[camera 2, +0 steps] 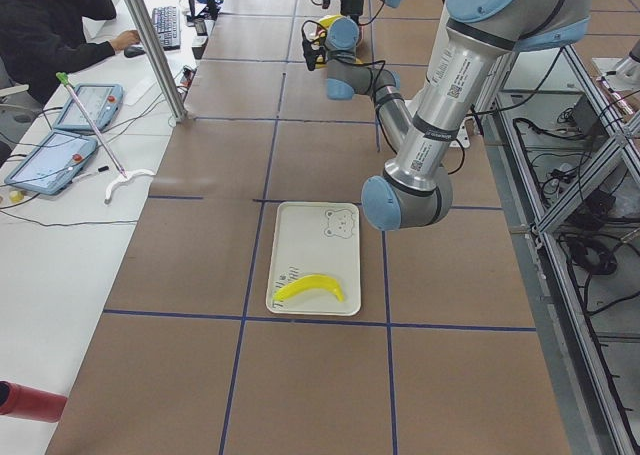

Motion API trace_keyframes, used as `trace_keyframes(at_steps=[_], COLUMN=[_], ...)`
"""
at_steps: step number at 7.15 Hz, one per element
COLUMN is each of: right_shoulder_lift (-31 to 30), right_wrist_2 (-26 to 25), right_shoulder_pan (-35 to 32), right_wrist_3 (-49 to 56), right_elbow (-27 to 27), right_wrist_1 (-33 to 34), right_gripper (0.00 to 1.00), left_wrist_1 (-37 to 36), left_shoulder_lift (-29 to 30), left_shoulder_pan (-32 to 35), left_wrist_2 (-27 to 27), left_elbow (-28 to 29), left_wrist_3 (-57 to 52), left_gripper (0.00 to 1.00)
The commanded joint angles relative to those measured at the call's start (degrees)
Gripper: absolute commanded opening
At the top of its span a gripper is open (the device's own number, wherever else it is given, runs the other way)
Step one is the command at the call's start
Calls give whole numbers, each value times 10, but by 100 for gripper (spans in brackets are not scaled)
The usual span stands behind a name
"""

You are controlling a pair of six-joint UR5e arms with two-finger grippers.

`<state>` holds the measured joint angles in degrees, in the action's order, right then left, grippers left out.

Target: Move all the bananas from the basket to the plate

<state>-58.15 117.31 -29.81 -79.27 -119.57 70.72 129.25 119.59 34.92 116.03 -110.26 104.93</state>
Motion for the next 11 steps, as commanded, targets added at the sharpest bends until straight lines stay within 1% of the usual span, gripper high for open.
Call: trace_keyframes(at_steps=[1,2,3,4,5,6,8,9,10,11], right_shoulder_lift=[-3,-9,-15,-27,-48,-70,-85,-92,-94,-94], right_wrist_2=[-12,-12,-13,-13,-9,-9,-12,-12,-13,-13], right_shoulder_pan=[-5,-11,-22,-35,-53,-66,-81,-84,-84,-84], right_wrist_3=[-6,-6,-6,-6,-5,-5,-5,-5,-5,-5], right_elbow=[-6,-8,-8,-8,-9,-14,-13,-13,-12,-12], right_wrist_1=[-1,1,2,3,4,6,8,8,8,8], right_gripper=[100,100,100,100,100,100,100,100,100,100], left_wrist_1=[-95,-175,-224,-231,-230,-230,-229,-227,-225,-225], left_shoulder_lift=[-36,-60,-114,-178,-245,-288,-340,-343,-343,-343], left_shoulder_pan=[50,76,88,112,123,132,141,146,149,151], left_wrist_2=[11,29,28,27,22,14,13,12,0,-25], left_elbow=[3,-7,-34,-45,-44,-37,-28,-10,15,30], left_wrist_3=[-23,-105,-160,-196,-251,-285,-306,-306,-307,-344], left_gripper=[0,0,0,0,0,0,0,0,0,0])
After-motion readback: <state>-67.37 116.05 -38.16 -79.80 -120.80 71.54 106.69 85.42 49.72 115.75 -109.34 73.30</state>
